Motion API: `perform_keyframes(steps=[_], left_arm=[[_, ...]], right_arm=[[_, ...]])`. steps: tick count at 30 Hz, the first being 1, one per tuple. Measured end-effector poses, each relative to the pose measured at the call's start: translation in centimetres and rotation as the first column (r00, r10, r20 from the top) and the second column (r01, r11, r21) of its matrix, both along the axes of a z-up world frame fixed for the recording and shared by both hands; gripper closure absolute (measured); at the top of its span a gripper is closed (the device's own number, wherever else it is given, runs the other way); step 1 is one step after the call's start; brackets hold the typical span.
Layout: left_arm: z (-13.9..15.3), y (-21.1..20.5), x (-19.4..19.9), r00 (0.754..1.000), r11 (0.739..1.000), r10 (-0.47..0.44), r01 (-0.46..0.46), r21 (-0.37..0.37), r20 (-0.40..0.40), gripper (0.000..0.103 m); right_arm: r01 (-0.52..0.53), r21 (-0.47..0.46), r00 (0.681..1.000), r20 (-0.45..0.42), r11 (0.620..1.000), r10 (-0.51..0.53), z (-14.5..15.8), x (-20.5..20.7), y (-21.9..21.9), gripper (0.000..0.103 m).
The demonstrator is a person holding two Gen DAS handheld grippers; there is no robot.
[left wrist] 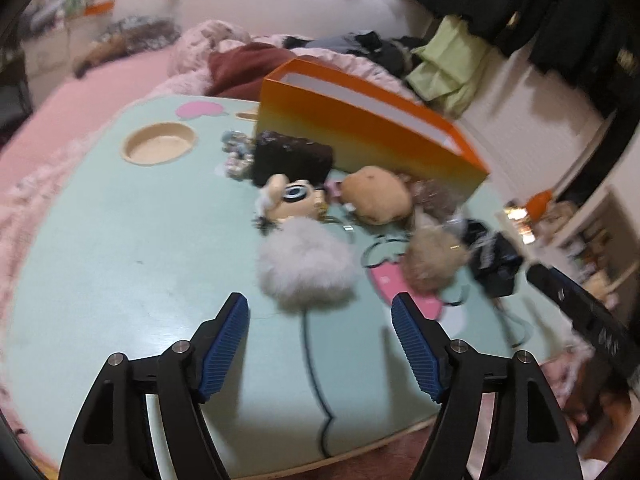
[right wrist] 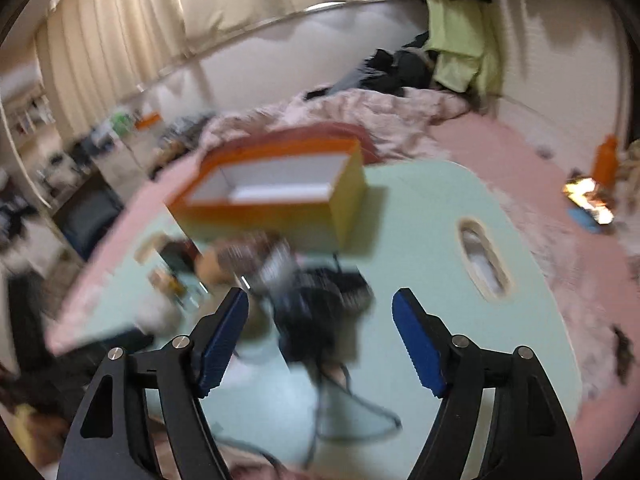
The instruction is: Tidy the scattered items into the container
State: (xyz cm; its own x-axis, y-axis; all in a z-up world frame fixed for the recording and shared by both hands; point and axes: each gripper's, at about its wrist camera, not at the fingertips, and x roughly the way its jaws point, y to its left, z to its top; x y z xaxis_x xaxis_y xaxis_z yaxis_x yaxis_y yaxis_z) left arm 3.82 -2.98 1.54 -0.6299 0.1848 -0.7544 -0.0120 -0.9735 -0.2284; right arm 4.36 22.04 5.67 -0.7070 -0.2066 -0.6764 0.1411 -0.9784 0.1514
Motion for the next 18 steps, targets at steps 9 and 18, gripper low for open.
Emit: perform_keyframes(steps=[9, 18], left_arm=[[-1.4, 2.2, -0.2, 1.0, 0.974, -0.019, 0.024, -0.224, 0.023, 0.0], [-1.3, 1.9, -0.1, 0.999, 0.974, -0.04, 0.038, -0.224, -0.007, 0.0]], right_arm=[[0.056, 0.182, 0.984, 0.159, 0.982, -0.085, -3.9, -1.4, -0.9, 0.011], [0.018, 0.184, 0.984, 0.173, 0.983, -0.05, -4.4, -1.4, -1.1, 0.0]])
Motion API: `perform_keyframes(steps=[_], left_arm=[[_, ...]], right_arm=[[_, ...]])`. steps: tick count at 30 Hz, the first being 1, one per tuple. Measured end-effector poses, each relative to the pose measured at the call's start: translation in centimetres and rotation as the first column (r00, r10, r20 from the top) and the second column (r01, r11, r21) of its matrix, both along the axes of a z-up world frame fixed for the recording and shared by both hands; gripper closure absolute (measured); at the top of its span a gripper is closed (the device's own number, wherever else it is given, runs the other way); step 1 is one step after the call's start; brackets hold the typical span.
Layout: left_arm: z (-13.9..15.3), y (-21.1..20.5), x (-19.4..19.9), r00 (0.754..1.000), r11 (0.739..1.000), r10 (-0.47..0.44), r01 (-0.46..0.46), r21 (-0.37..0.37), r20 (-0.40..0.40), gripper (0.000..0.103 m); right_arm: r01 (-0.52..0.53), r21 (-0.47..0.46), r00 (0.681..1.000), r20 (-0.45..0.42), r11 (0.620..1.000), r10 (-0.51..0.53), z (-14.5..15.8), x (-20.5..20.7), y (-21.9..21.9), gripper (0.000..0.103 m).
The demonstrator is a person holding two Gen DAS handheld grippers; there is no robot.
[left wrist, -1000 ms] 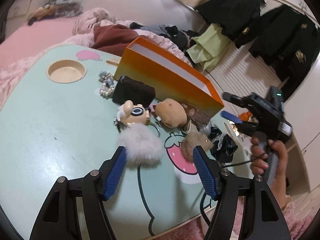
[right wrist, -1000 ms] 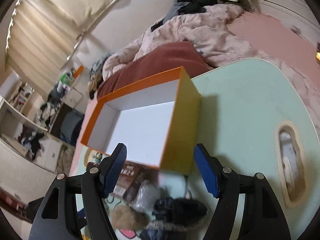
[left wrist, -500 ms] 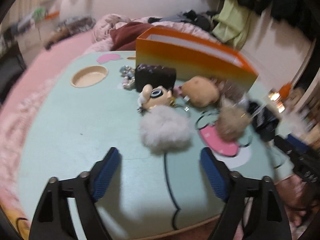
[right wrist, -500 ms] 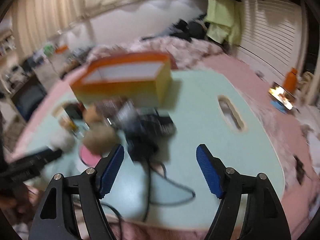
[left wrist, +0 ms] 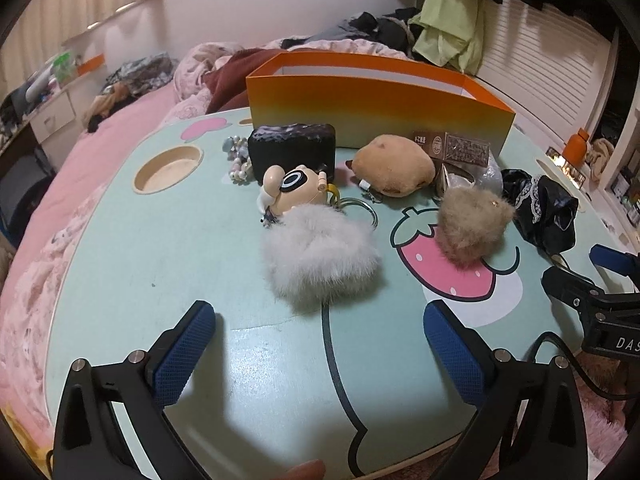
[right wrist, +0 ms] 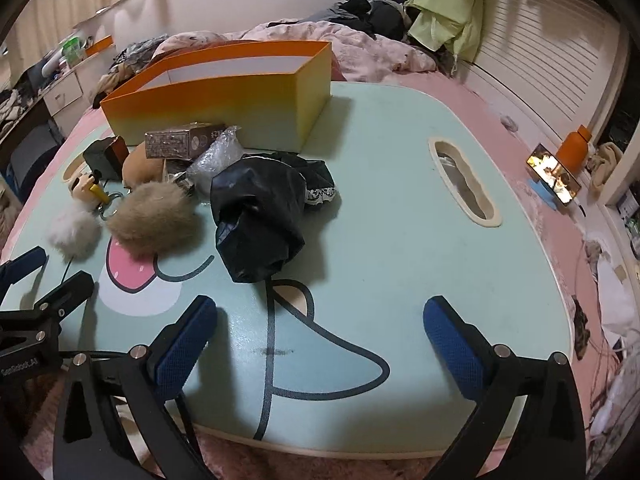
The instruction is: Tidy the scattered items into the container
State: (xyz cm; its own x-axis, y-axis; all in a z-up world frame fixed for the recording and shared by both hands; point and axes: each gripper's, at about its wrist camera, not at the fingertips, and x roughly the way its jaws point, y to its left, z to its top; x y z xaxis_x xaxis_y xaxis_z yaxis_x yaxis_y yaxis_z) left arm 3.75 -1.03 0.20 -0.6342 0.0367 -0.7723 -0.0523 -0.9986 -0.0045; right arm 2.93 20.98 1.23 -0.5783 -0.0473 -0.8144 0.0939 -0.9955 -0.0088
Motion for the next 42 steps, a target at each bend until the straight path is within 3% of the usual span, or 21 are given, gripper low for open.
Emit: perform_keyframes(steps=[30, 37, 42], left_arm=[[-0.1, 0.2, -0.5, 0.999, 0.999, -0.039, 0.039, 0.001, -0.011, 0.0], [-0.1, 0.2, -0.5, 0.999, 0.999, -0.049, 0.049, 0.001, -0.02, 0.0], [-0.1, 0.3, -0.6, 0.999, 0.999, -0.05, 0.05, 0.0, -0.02, 0.0]], right_arm=[[-0.059, 0.003, 0.998, -0.023, 0.998, 0.06, -0.2, 0.1, -0.4, 0.0], [-0.102, -0.003, 0.993, -0.055, 0.995, 0.102, -0.4, 0.2, -0.1, 0.0], [-0.197, -0.015, 0.968, -0.164, 0.98, 0.192, -0.9, 0.8, 0.4, 0.0]])
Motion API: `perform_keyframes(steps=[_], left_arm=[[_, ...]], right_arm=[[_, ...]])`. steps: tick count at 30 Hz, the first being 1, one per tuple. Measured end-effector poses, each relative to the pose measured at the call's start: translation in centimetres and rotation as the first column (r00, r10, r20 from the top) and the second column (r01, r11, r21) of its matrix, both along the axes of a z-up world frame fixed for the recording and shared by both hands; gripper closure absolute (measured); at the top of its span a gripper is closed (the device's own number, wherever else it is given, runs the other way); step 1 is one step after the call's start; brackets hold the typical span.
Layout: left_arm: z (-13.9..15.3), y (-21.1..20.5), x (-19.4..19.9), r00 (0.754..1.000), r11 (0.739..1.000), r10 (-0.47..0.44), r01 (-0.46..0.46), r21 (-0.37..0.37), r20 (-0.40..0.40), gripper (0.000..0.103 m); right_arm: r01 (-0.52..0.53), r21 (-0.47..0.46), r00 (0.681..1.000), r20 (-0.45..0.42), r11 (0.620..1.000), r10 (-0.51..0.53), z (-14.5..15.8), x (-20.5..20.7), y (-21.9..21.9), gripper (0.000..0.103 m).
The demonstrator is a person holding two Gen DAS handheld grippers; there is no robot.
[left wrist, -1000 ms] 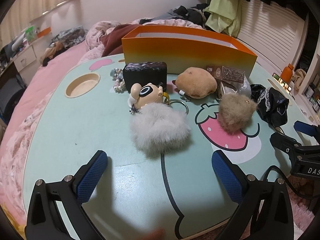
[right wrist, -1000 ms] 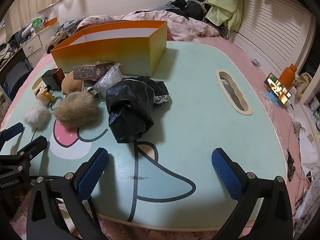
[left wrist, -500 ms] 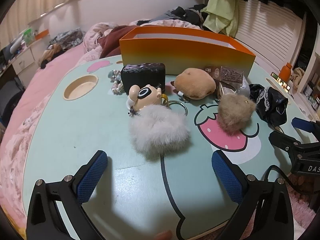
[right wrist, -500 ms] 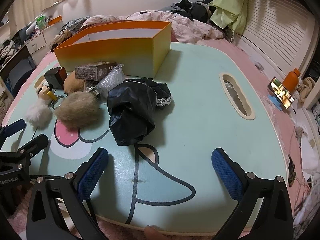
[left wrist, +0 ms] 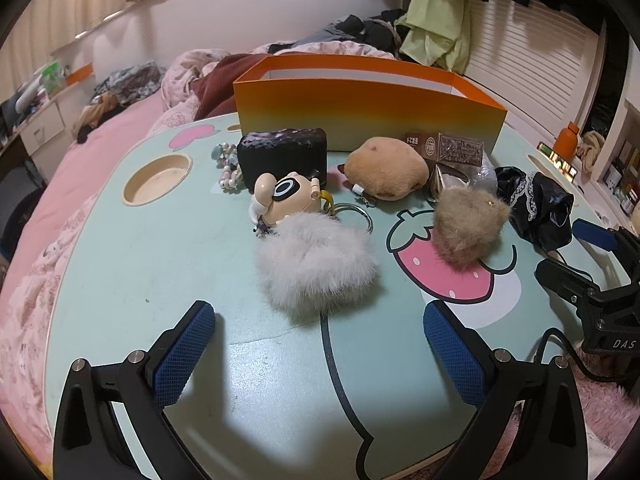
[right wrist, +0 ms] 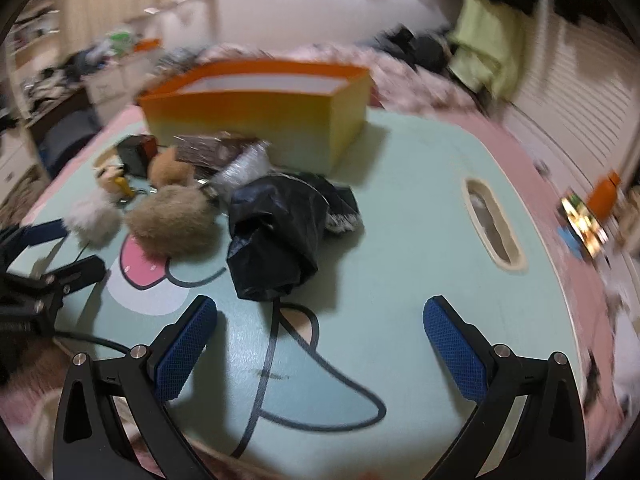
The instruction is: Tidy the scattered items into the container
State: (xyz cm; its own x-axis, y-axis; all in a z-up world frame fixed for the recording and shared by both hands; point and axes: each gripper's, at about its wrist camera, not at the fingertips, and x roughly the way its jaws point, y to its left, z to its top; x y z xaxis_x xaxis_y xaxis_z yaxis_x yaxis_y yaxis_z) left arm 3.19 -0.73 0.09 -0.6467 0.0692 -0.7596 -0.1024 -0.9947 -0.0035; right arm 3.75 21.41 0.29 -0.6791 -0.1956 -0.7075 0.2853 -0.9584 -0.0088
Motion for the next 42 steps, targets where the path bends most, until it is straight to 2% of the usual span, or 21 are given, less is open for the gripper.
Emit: perform_keyframes(steps=[5, 8, 11, 13, 18, 42], left_arm=[[0.0, 0.0, 0.0, 1.0, 1.0, -0.001, 0.001, -0.001, -0.001, 0.0], [0.0, 0.0, 0.0, 1.0, 1.0, -0.001, 0.001, 0.0, -0.001, 0.0], [0.0, 0.1, -0.1, 1.0, 1.0, -0.001, 0.001, -0.002, 0.0, 0.0], [0.0, 0.0, 0.0, 1.0, 1.0, -0.002, 0.002, -0.002, -0.003, 0.0], [0.0, 0.1, -0.1, 1.0, 1.0, -0.005, 0.005, -0.001, -0.008, 0.0], [-0.1, 0.3, -0.1, 1.0, 1.0, -0.004, 0.004, -0.001, -0.009, 0.0]], right_arm=[[-0.009, -0.002, 1.0, -0.012, 1.0, 0.009, 0.1, 0.2, -0.2, 0.0], [0.011, 0.009, 0.999, 0.04, 1.0, -0.011, 0.4, -0.7, -0.3, 0.0], [0.081, 0.029, 0.992, 0.097, 0.996, -0.083, 0.7, -1.9, -0.7, 0.0], [0.099, 0.024, 0.993, 0.069, 0.995, -0.101, 0.5, -2.1, -1.0, 0.0], [0.063, 0.01, 0.998, 0.028, 0.998, -0.063, 0.3, -1.6, -1.2, 0.0], [0.058, 0.005, 0.998, 0.022, 0.998, -0.058, 0.2, -1.5, -1.1, 0.0]])
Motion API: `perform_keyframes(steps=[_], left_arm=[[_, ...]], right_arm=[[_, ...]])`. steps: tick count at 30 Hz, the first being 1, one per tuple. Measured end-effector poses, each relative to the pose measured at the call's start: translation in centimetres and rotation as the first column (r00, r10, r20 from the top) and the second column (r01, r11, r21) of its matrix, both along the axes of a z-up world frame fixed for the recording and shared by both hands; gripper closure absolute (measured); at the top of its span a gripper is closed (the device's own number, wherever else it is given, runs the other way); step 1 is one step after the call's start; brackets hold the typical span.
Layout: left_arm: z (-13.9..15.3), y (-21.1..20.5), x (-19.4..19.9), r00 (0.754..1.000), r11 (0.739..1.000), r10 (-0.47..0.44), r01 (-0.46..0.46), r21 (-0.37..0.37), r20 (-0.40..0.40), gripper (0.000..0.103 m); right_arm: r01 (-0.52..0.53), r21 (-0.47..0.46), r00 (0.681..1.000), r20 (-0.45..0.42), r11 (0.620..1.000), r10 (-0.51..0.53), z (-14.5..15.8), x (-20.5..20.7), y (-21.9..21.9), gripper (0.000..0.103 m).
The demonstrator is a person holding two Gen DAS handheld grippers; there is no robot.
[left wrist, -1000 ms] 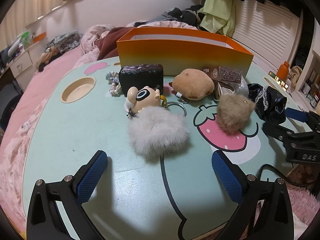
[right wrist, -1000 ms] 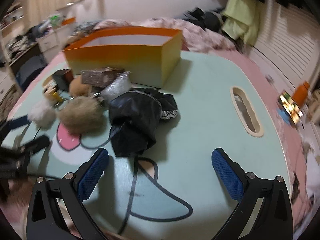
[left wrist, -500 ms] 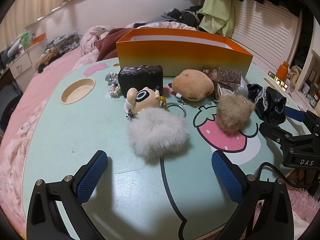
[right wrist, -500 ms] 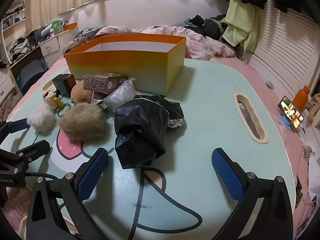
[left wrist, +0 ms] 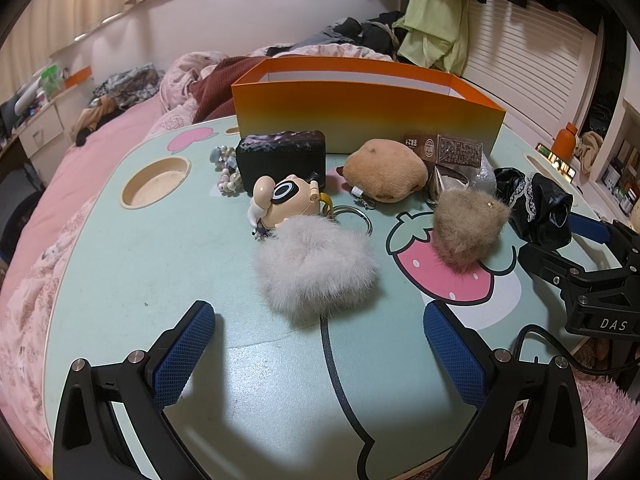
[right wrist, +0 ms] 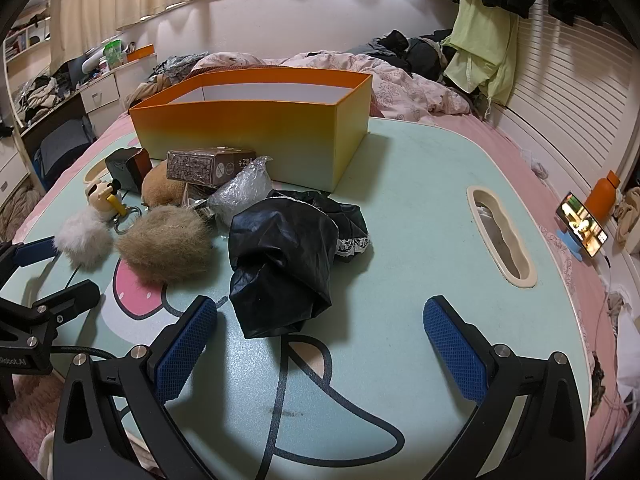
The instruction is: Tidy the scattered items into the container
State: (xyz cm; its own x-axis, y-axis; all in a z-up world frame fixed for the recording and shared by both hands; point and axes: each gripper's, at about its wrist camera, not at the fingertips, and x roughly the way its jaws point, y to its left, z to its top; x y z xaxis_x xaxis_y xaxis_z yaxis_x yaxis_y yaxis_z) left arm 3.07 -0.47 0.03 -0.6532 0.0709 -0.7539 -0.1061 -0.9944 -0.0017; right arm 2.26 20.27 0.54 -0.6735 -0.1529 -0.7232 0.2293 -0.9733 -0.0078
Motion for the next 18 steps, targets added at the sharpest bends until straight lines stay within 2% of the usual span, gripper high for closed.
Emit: perform_keyframes(steps=[18], left_arm=[[-0.02, 0.0, 0.03, 1.0, 1.0, 0.0, 0.0, 0.0, -0.001, 0.0]], right_arm=[[0.001, 0.001, 1.0, -0.002, 1.0, -0.001, 0.07, 0.19, -0.04, 0.0]])
